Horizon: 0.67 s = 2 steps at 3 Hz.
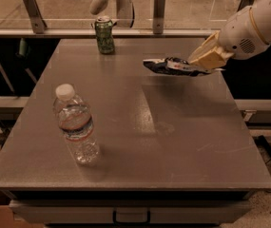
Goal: Move blue chip bag near water bottle
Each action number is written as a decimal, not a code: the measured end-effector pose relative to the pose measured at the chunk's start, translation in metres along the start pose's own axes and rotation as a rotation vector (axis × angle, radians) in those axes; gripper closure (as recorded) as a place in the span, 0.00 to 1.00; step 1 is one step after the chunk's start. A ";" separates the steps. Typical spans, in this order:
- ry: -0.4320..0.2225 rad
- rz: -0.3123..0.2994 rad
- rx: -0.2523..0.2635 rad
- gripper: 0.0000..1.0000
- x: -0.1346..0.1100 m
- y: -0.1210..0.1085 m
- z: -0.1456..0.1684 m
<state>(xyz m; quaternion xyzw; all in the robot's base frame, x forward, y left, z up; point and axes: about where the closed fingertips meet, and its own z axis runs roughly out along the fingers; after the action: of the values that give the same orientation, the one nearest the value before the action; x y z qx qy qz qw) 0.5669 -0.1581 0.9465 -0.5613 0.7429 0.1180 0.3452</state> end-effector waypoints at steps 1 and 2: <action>-0.068 -0.077 -0.061 1.00 -0.024 0.032 0.019; -0.133 -0.231 -0.159 1.00 -0.053 0.091 0.051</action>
Offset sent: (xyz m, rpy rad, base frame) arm -0.0919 0.1451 -0.0385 0.0707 -0.0820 0.4608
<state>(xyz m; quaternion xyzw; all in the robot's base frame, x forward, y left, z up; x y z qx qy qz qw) 0.5097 -0.0582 0.9243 -0.6597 0.6371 0.1726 0.3593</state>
